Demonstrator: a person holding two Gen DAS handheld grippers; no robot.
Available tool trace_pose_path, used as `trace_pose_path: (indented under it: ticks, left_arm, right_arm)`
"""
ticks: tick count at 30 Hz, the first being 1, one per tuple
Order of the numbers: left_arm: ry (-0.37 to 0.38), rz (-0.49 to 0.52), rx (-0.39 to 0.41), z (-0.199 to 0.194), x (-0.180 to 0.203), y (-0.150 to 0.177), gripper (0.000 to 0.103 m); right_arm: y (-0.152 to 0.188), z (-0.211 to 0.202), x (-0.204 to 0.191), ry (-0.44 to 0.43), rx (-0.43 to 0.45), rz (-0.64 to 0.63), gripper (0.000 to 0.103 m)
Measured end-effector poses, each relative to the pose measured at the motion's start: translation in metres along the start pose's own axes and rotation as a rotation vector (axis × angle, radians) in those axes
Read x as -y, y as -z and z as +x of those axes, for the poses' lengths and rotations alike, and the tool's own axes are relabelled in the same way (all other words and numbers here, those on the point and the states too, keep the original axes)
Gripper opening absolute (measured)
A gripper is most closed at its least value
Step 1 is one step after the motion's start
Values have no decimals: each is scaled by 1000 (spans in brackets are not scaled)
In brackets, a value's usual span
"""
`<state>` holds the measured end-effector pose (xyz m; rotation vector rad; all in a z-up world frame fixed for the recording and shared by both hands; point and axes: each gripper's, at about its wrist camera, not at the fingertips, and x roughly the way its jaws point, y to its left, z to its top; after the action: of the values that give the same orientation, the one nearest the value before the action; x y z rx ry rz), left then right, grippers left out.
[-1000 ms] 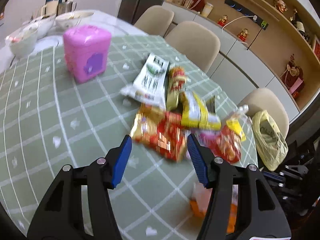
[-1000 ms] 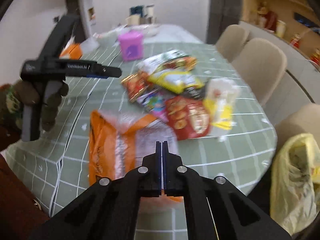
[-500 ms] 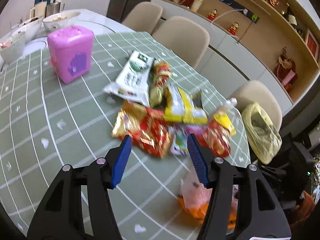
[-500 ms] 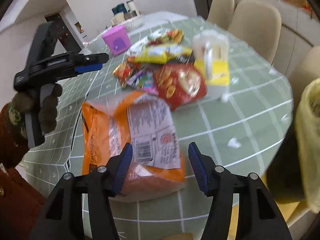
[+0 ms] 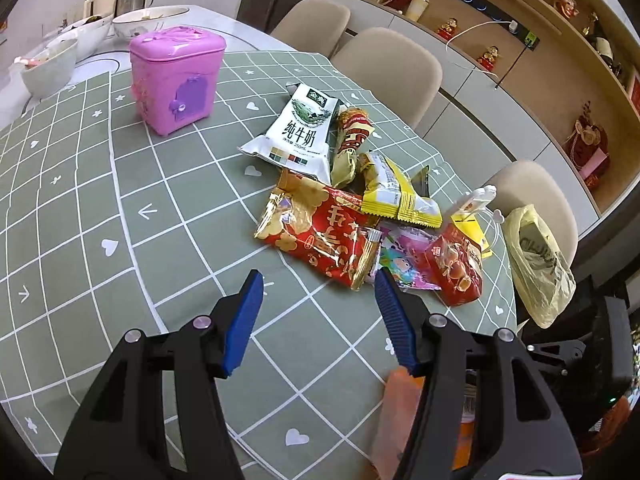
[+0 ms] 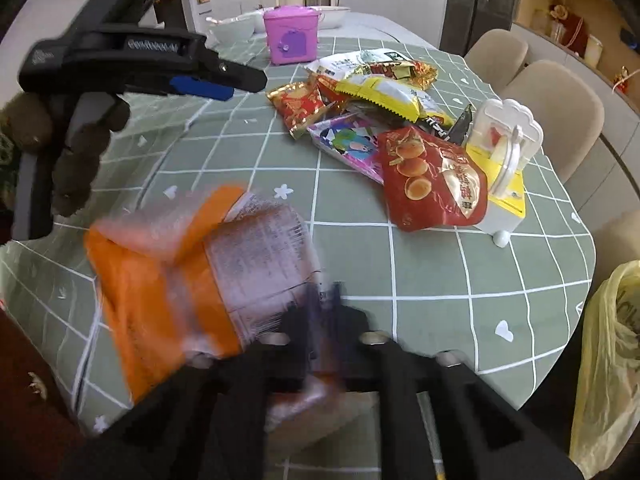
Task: Collect trash
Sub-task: 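Close the right gripper on the orange bread bag and lift it, then grasp a small red wrapper with the left gripper while the right holds the bread bag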
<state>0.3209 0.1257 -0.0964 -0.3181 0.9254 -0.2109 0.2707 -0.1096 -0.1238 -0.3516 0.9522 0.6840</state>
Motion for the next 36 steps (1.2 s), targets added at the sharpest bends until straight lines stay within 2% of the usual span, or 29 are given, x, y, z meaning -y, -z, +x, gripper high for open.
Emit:
trace_pose_path:
  ticks: [4,9,15,20,24,26,27,30,31,33,36]
  left_arm:
    - [2,23,0,-2,5,0,55]
    - [11,53,-7,4,17,-2,55]
    - [94,129,-11,9,54,-5,55]
    - [126,214,-35,34,99,-8,55]
    - [146,266,-89,67,125,-8,55]
    - [115,296,-118,85,134,-7,54]
    - [104,297,-133,91,137,-8,50]
    - [181,242,-151,90,138,-10,20]
    - [171,244,-143,84,141,-8,15]
    - [128,240,-121,71,142,-6,10]
    - [59,182,-64,41,132,-5,10]
  right_arm:
    - [1,-24,15,12,65,69,4]
    - [5,-46,47,81,116,184,4]
    - [25,-66,70,136,140,272,4]
    - [49,-76,95,174,125,382,4]
    - [58,-83,93,184,122,374,4]
    - [62,-83,94,183,115,372,4]
    - [65,-82,95,179,113,377,4]
    - [70,-85,98,146,132,397,4]
    - [70,-85,98,127,139,407,4]
    - [72,-86,98,97,150,413,4]
    - [74,-83,97,82,158,409,4]
